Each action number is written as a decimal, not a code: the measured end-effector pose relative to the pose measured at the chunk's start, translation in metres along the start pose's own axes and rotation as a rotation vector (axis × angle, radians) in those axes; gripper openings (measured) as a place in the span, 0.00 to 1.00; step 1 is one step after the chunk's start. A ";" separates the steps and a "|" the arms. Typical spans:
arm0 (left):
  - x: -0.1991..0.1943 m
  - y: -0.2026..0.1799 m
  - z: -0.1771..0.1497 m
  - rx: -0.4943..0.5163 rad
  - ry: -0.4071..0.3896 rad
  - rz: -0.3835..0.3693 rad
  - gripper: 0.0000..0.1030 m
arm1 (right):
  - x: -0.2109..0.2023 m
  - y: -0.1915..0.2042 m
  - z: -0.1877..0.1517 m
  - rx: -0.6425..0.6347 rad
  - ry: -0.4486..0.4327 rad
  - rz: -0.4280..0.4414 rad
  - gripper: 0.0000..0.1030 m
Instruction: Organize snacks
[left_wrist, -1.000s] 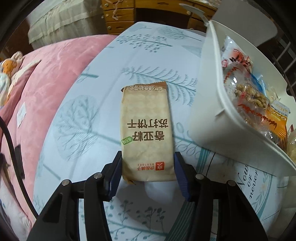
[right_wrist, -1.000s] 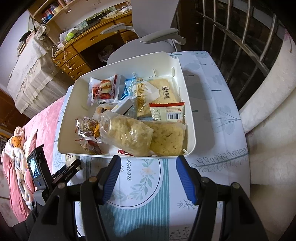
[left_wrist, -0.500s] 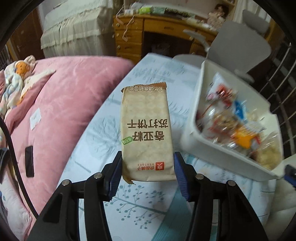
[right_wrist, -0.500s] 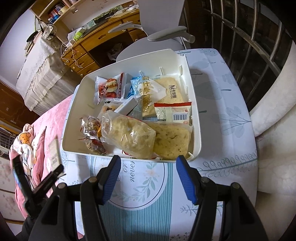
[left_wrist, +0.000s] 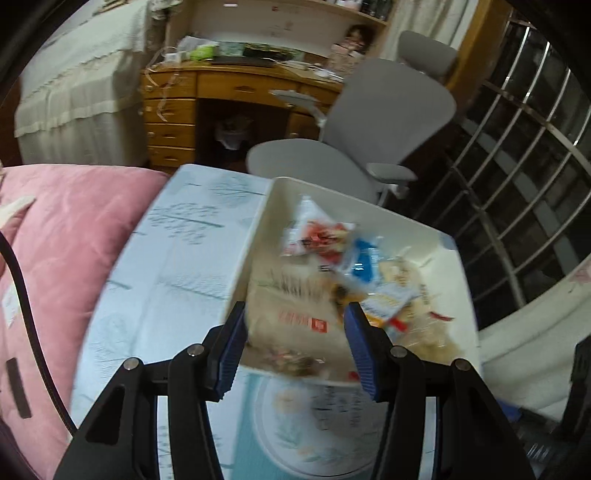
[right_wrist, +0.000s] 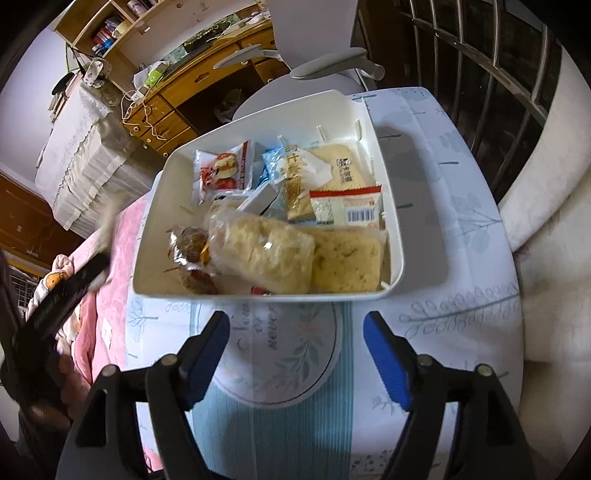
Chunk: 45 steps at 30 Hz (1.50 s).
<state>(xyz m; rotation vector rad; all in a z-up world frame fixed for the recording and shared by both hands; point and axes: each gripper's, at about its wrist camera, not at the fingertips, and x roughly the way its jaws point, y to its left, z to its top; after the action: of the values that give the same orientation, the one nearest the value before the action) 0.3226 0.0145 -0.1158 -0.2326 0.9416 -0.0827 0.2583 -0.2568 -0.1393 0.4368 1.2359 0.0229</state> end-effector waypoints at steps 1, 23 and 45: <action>0.001 -0.005 0.002 0.010 0.013 -0.016 0.53 | 0.000 0.001 -0.003 0.002 0.004 -0.001 0.79; -0.107 0.063 -0.109 0.097 0.293 -0.012 0.91 | -0.046 0.064 -0.151 0.063 -0.012 -0.140 0.90; -0.267 -0.019 -0.132 0.219 0.072 0.007 0.99 | -0.209 0.108 -0.200 -0.125 -0.221 -0.191 0.92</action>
<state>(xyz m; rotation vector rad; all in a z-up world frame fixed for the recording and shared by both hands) 0.0594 0.0203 0.0255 -0.0239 0.9961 -0.1880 0.0283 -0.1478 0.0349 0.2054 1.0467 -0.1084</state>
